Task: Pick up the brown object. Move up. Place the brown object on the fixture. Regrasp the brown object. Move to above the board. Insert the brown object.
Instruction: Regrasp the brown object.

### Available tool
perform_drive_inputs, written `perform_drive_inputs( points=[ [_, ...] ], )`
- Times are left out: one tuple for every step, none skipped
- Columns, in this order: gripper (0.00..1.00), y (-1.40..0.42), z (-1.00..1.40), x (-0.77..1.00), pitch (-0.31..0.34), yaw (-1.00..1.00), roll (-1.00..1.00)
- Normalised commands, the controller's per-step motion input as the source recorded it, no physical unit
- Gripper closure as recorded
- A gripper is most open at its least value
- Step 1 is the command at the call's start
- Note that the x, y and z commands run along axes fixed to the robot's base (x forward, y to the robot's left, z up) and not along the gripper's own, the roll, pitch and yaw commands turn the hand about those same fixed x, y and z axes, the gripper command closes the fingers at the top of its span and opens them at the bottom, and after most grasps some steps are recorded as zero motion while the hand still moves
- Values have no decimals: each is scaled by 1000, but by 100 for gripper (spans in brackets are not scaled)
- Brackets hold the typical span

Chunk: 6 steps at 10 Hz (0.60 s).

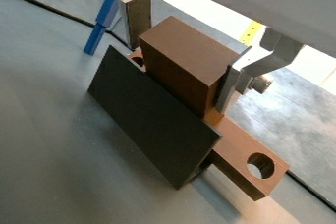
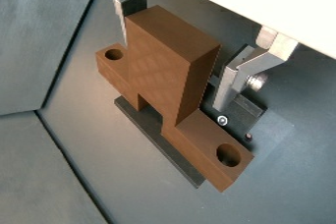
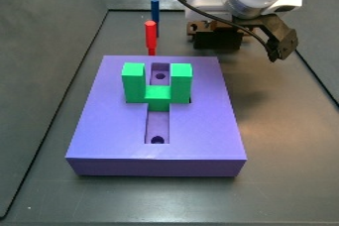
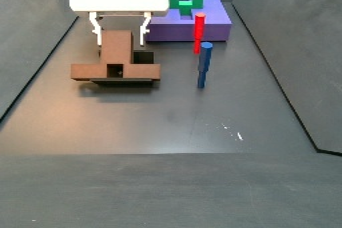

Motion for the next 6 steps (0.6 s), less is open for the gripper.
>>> perform_drive_inputs(
  points=[
    [0,-26,-26,57,117,-9,169],
    [0,-40,-14,49,120,-9,191],
    [0,-40,-17,60,134,-9,206],
    [0,-31,-23,0,80,0,166],
    [0,-23,-26,23,80,0,111],
    [0,-11,-40,0,69,0,114]
  ],
)
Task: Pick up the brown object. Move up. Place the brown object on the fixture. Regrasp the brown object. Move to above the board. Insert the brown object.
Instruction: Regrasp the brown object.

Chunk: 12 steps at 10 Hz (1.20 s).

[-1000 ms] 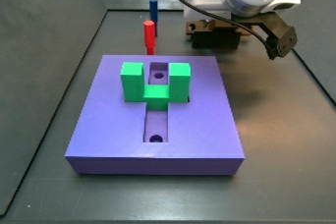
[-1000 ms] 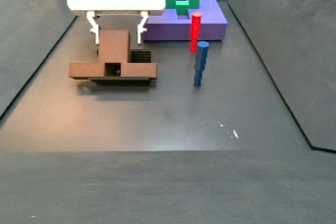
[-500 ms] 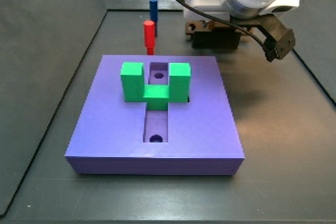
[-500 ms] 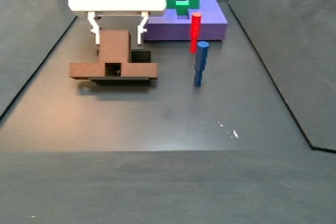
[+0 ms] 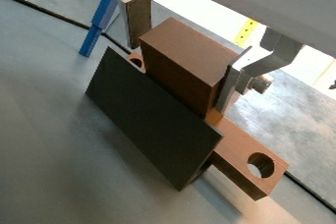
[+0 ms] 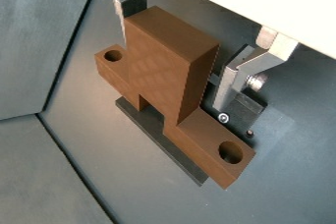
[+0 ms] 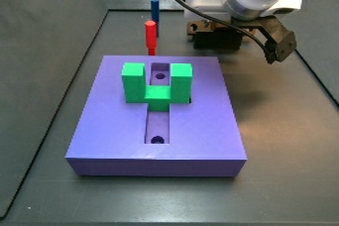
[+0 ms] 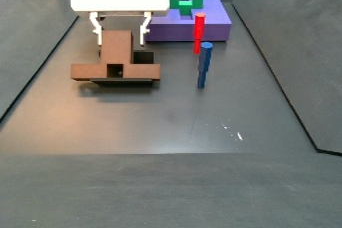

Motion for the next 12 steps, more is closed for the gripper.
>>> perform_drive_inputs(
  points=[
    [0,-3,-37,0,66,0,109],
    [0,-6,-46,0,46,0,106],
    [0,0,-31,0,54,0,100],
    [0,0,0,0,57,0,106],
    [0,0,0,0,0,0,0],
    [100,0,0,0,0,0,0],
    [100,0,0,0,0,0,0],
    [100,0,0,0,0,0,0],
    [100,0,0,0,0,0,0],
    [100,0,0,0,0,0,0],
    [100,0,0,0,0,0,0],
    [100,0,0,0,0,0,0]
  ],
)
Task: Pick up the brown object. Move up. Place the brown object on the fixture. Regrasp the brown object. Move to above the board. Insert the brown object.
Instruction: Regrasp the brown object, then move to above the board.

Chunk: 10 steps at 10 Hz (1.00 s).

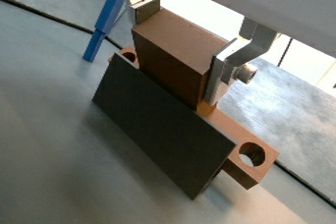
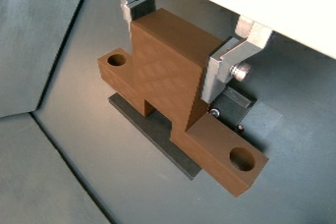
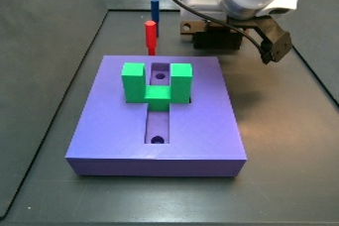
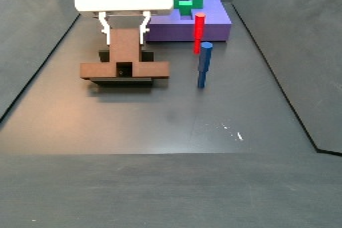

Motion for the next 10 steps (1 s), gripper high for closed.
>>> perform_drive_inputs(
  points=[
    [100,0,0,0,0,0,0],
    [100,0,0,0,0,0,0],
    [100,0,0,0,0,0,0],
    [100,0,0,0,0,0,0],
    [100,0,0,0,0,0,0],
    [100,0,0,0,0,0,0],
    [100,0,0,0,0,0,0],
    [100,0,0,0,0,0,0],
    [100,0,0,0,0,0,0],
    [100,0,1400,0,0,0,0]
  ],
)
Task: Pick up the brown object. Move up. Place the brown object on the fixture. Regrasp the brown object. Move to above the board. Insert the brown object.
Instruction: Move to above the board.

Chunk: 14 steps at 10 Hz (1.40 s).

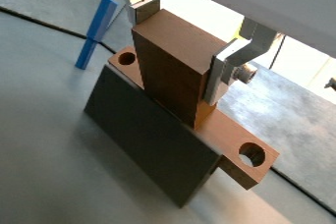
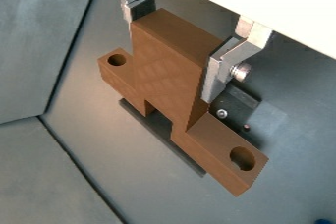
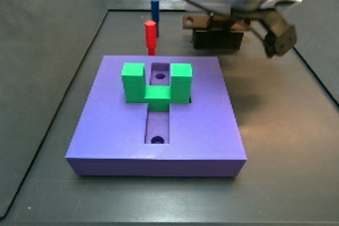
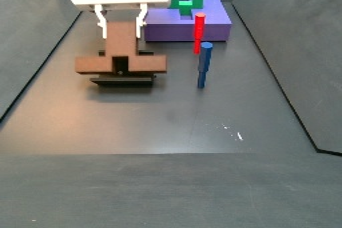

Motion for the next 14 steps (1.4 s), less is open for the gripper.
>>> perform_drive_inputs(
  points=[
    [100,-10,1400,-26,19,7,-18],
    [100,1,1400,-54,-9,10,-70],
    [100,10,1400,-48,-1,8,-49],
    [100,-13,1400,-37,20,-3,-27],
    [100,-19,1400,-38,28,-3,-8],
    [100,-12,1400,-19,38,0,-15],
    [100,-14,635,6,56,-2,-17],
    [100,-1400,298,-975,74,-12,-1000],
    [100,-1400,278,-976,70,-10,-1000],
    [100,-1400,303,-1076,42,1,-1000],
    [100,-1400,273,-1095,41,6,-1000],
    [100,-1400,267,-1075,37,12,-1000],
    [100,-1400,271,-1081,36,14,-1000],
    [100,-577,111,-483,19,21,-1000]
  ],
)
